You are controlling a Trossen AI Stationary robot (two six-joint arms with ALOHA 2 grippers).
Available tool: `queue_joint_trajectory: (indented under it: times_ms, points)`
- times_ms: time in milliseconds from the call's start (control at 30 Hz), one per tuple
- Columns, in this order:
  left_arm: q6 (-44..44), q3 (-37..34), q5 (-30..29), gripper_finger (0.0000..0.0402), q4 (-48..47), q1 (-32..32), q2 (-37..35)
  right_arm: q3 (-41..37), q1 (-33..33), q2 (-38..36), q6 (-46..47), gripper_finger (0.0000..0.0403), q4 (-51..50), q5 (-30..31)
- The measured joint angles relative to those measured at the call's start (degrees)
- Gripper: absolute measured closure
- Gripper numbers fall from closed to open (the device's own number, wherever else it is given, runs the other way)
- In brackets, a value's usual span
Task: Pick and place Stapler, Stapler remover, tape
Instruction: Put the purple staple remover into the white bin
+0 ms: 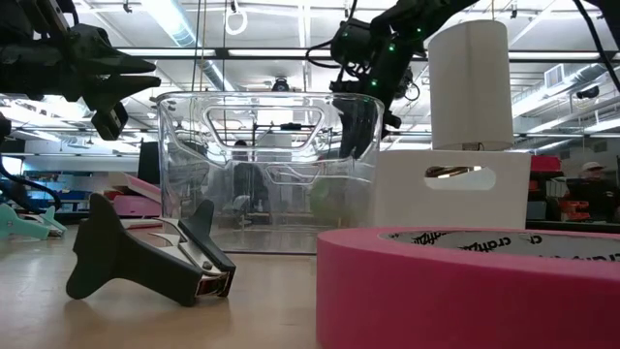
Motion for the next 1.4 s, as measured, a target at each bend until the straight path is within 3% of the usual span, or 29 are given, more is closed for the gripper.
queue_joint_trajectory:
  times_ms: [367, 767, 1067, 1400]
  points:
    - [-0.38, 0.0, 0.0, 0.0323, 0.0, 0.0, 0.0, 0.0, 0.75, 0.0, 0.89, 0.0186, 0.44, -2.35]
    - [-0.36, 0.0, 0.02, 0.0323, 0.0, 0.0, 0.01, 0.0, 8.69, -2.1, 1.08, 0.0213, -0.82, -15.47]
    - [-0.36, 0.0, 0.02, 0.0323, 0.0, 0.02, 0.01, 0.04, 22.2, -5.17, 10.71, 0.0223, -8.05, -18.6]
    - [-0.38, 0.0, 0.02, 0.0323, 0.0, 0.01, 0.01, 0.03, 41.62, -5.18, 31.82, 0.0223, -9.21, -16.87]
